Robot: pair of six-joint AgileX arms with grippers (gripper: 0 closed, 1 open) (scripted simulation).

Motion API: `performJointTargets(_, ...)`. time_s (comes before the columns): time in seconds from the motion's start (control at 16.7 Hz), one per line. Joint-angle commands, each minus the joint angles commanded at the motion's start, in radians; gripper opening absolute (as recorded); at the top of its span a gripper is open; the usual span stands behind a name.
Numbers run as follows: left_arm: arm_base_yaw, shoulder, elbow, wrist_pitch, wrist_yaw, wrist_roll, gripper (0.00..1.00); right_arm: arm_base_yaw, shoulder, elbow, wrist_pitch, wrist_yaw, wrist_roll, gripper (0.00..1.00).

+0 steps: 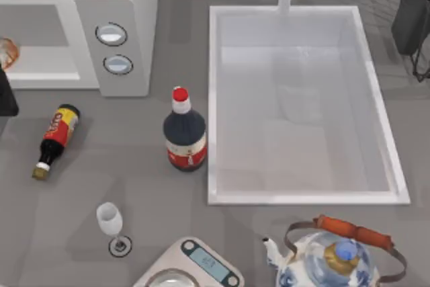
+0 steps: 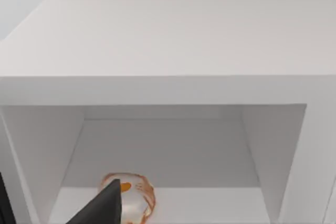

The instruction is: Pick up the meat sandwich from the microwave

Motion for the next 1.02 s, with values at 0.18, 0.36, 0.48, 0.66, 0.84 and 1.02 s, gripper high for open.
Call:
performJointTargets(0.18,0.028,0.313,0.129,0.138,0.032,0.013,1.00,0.000,0.000,0.000,0.000,0.000,0.000,1.00)
performJointTargets(0.36,0.057,0.628,0.259,0.277,0.065,0.025,1.00,0.000,0.000,0.000,0.000,0.000,0.000,1.00)
performJointTargets(0.48,0.076,0.831,0.343,0.367,0.085,0.033,1.00,0.000,0.000,0.000,0.000,0.000,0.000,1.00)
performJointTargets(0.66,0.101,1.110,0.458,0.490,0.114,0.045,1.00,0.000,0.000,0.000,0.000,0.000,0.000,1.00)
performJointTargets(0.84,0.122,1.343,0.554,0.593,0.138,0.054,1.00,0.000,0.000,0.000,0.000,0.000,0.000,1.00)
performJointTargets(1.02,0.138,1.512,0.624,0.668,0.156,0.061,1.00,0.000,0.000,0.000,0.000,0.000,0.000,1.00)
